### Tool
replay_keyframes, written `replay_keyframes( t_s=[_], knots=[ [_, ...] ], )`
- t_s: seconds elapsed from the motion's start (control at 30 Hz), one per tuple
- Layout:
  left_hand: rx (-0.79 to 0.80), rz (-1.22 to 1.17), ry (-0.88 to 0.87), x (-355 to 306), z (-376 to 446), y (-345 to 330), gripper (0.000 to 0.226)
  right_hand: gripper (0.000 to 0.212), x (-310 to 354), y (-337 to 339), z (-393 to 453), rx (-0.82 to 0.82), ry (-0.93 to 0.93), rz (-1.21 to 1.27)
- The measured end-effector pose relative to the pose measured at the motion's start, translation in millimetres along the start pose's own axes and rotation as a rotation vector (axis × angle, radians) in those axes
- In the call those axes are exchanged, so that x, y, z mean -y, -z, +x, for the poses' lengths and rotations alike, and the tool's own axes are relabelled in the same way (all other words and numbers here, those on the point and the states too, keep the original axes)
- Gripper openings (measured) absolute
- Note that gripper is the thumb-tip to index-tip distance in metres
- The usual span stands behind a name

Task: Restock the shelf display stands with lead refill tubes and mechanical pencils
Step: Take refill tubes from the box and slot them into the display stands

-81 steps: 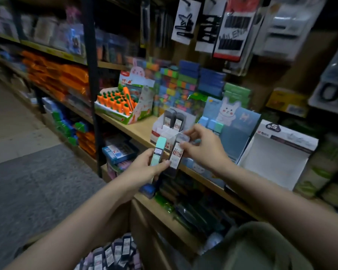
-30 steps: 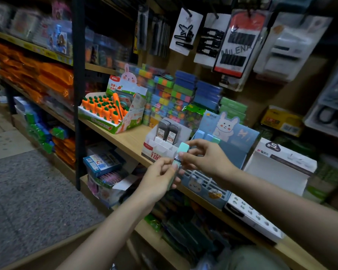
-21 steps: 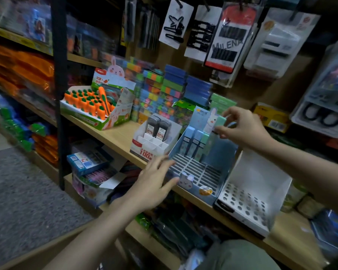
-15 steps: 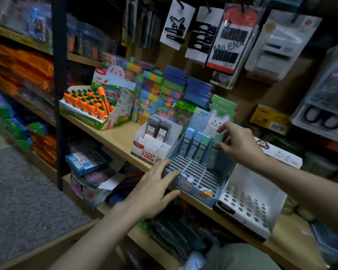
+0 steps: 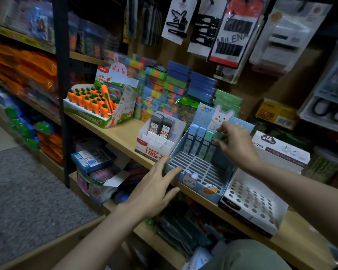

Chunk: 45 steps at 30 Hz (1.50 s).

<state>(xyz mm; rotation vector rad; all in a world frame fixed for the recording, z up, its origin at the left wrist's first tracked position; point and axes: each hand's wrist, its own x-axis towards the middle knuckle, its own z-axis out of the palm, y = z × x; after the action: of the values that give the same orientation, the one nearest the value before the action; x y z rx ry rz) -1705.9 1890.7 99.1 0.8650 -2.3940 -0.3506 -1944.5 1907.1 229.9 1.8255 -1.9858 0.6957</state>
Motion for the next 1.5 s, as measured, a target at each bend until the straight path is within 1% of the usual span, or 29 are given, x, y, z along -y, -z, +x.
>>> replay_keyframes(
  t_s=[0.1, 0.2, 0.27, 0.33, 0.5, 0.6, 0.67, 0.7, 0.73, 0.77, 0.8, 0.87, 0.9, 0.97, 1.03, 1.13, 1.3, 1.33, 1.37, 1.4, 1.43, 1.47, 1.5],
  knots=[
    [0.013, -0.009, 0.003, 1.7, -0.5, 1.4, 0.054, 0.028, 3.8, -1.5, -0.7, 0.022, -0.014, -0.031],
    [0.02, -0.003, 0.002, 2.5, -0.4, 3.3, 0.055, 0.023, 5.7, 1.3, -0.6, 0.01, 0.029, -0.1],
    [0.021, 0.001, 0.003, 2.1, 0.0, 4.1, 0.054, 0.021, 6.4, 1.7, -2.6, 0.047, 0.074, -0.182],
    [0.022, -0.001, 0.003, 1.8, 0.6, 4.6, 0.054, 0.024, 6.7, -0.3, -6.6, 0.093, 0.097, -0.244],
    [0.027, -0.01, 0.003, 1.8, 0.6, 5.6, 0.055, 0.027, 11.1, -1.3, -15.8, 0.12, 0.079, -0.294],
    [0.05, -0.017, 0.012, 2.0, -0.6, 5.9, 0.058, 0.037, 16.7, 2.8, -18.2, 0.159, 0.057, -0.299],
    [0.062, -0.032, 0.015, 2.3, -1.8, 7.2, 0.061, 0.056, 21.8, 6.3, -19.7, 0.173, 0.04, -0.338],
    [0.058, -0.046, 0.019, 2.8, -2.8, 8.4, 0.062, 0.064, 27.3, 7.7, -20.0, 0.147, 0.048, -0.355],
    [0.049, -0.062, 0.027, 3.6, -4.1, 9.9, 0.063, 0.068, 35.8, 7.8, -20.3, 0.106, 0.089, -0.345],
    [0.039, -0.076, 0.038, 5.0, -5.5, 11.4, 0.063, 0.066, 47.1, 5.9, -20.8, 0.076, 0.164, -0.309],
    [0.029, -0.081, 0.05, 6.7, -7.0, 13.0, 0.064, 0.062, 60.1, 2.4, -21.5, 0.083, 0.258, -0.268],
    [0.02, -0.067, 0.084, 10.7, -10.0, 16.4, 0.065, 0.053, 86.2, -10.6, -24.0, 0.193, 0.403, -0.234],
    [0.023, -0.057, 0.106, 13.1, -11.3, 18.2, 0.065, 0.051, 97.3, -19.2, -25.1, 0.254, 0.42, -0.25],
    [0.043, -0.042, 0.158, 18.8, -14.7, 20.4, 0.068, 0.05, 112.1, -35.4, -25.4, 0.34, 0.368, -0.295],
    [0.08, -0.03, 0.212, 26.0, -19.3, 21.5, 0.072, 0.05, 120.9, -45.6, -26.7, 0.381, 0.284, -0.314],
    [0.12, -0.054, 0.262, 35.2, -29.7, 23.5, 0.075, 0.053, 127.6, -53.3, -34.4, 0.364, 0.22, -0.328],
    [0.178, -0.077, 0.368, 46.3, -58.8, 28.9, 0.075, 0.056, 138.4, -46.0, -37.3, 0.331, 0.228, -0.257],
    [0.183, -0.082, 0.398, 48.5, -68.3, 29.4, 0.074, 0.056, 140.7, -42.5, -38.7, 0.272, 0.267, -0.229],
    [0.179, -0.096, 0.43, 50.2, -78.9, 29.8, 0.072, 0.054, 143.6, -39.7, -42.0, 0.187, 0.347, -0.181],
    [0.173, -0.125, 0.469, 50.7, -90.6, 30.0, 0.068, 0.051, 147.4, -38.5, -46.8, 0.117, 0.458, -0.11],
    [0.158, -0.191, 0.519, 50.7, -103.5, 29.4, 0.061, 0.047, 152.6, -39.4, -54.8, 0.088, 0.577, -0.02],
    [0.134, -0.287, 0.59, 51.0, -118.4, 26.8, 0.052, 0.043, 158.9, -43.5, -67.5, 0.132, 0.676, 0.067],
    [0.106, -0.376, 0.672, 52.7, -136.5, 21.6, 0.043, 0.039, 165.8, -53.4, -84.7, 0.259, 0.745, 0.131]
  ],
)
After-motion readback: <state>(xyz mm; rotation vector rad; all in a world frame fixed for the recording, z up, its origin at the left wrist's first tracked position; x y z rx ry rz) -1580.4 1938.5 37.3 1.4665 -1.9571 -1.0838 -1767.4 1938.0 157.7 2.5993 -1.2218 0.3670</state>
